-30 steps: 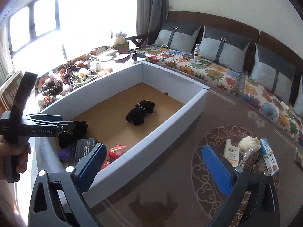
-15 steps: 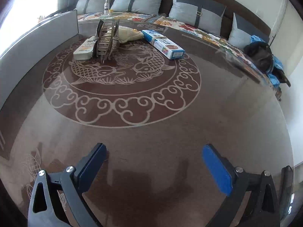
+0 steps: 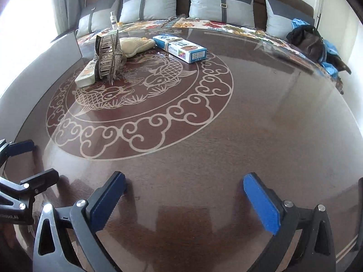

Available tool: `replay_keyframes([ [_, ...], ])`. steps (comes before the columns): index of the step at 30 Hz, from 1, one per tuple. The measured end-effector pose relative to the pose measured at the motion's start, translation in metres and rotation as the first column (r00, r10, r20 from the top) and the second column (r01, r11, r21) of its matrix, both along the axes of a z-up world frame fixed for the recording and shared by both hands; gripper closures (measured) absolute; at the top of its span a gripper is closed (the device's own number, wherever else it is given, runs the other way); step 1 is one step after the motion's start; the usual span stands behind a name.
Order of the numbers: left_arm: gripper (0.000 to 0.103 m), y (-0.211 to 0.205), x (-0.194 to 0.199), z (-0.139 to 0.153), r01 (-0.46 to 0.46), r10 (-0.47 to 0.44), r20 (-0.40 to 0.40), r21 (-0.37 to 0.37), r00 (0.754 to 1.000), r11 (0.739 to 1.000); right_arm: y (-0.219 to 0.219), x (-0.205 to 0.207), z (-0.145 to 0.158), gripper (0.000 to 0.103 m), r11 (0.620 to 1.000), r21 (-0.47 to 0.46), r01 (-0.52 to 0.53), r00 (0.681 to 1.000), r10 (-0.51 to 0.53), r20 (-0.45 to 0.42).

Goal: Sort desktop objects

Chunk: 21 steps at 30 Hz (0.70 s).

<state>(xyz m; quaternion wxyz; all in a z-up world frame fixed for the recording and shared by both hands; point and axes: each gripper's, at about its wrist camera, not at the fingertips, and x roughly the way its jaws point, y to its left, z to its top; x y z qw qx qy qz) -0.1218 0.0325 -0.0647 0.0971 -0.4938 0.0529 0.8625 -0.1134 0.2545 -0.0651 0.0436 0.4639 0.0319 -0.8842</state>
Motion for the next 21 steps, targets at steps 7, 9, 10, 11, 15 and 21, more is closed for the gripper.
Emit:
replay_keyframes([
  [7, 0.000, -0.0015, -0.0052, -0.0005, -0.017, 0.018, -0.057, 0.016, 0.998, 1.000, 0.0000, 0.0001, 0.0001, 0.000, 1.000, 0.000, 0.000, 1.000, 0.000, 0.000],
  [9, 0.000, -0.0013, -0.0045, -0.0007, -0.021, 0.022, -0.065, 0.020, 0.998, 1.000, 0.0000, 0.0000, 0.0002, 0.000, 1.000, 0.000, 0.000, 1.000, 0.000, 0.000],
  [10, 0.000, -0.0012, -0.0042, -0.0006, -0.024, 0.025, -0.068, 0.020, 0.997, 1.000, 0.0001, 0.0001, 0.0001, 0.000, 1.000, 0.000, 0.000, 1.000, 0.000, 0.000],
  [11, 0.000, -0.0010, -0.0044, -0.0009, -0.027, 0.028, -0.070, 0.020, 0.997, 0.999, 0.0003, 0.0002, 0.0002, 0.000, 1.000, -0.002, -0.001, 1.000, 0.001, 0.000],
  [15, 0.000, -0.0002, -0.0044, -0.0010, -0.031, 0.032, -0.073, 0.021, 0.997, 0.999, 0.0011, -0.0005, -0.0002, 0.000, 1.000, -0.003, -0.001, 1.000, 0.001, -0.001],
  [21, 0.000, -0.0002, -0.0043, -0.0011, -0.031, 0.033, -0.073, 0.022, 0.997, 0.999, 0.0013, -0.0004, -0.0002, 0.000, 1.000, -0.003, -0.001, 1.000, 0.001, 0.000],
])
